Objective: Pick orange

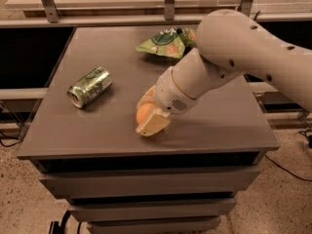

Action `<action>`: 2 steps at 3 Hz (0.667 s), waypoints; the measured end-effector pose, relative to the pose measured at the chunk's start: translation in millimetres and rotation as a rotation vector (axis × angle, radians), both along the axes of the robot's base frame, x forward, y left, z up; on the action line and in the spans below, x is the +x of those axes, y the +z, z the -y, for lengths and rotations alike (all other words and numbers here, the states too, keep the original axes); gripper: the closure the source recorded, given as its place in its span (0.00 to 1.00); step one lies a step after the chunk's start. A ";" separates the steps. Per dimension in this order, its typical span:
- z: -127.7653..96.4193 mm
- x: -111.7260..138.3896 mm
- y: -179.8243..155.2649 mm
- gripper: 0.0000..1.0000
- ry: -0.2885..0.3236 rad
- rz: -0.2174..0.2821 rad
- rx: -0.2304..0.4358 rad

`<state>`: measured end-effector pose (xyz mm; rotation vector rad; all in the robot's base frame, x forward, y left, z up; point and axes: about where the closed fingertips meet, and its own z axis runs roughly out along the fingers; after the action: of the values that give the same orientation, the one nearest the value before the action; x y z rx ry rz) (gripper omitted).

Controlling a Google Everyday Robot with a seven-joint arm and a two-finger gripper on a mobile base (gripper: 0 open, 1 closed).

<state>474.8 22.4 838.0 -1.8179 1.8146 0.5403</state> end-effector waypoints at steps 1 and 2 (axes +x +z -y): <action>0.0 0.0 0.1 1.00 0.000 0.000 0.000; 6.6 4.5 31.8 1.00 0.016 0.009 0.059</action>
Offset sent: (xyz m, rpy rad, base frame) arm 0.0164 -0.0250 0.0993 0.1880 -0.0233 0.0421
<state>479.3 15.7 869.8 -1.7939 1.7618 0.5842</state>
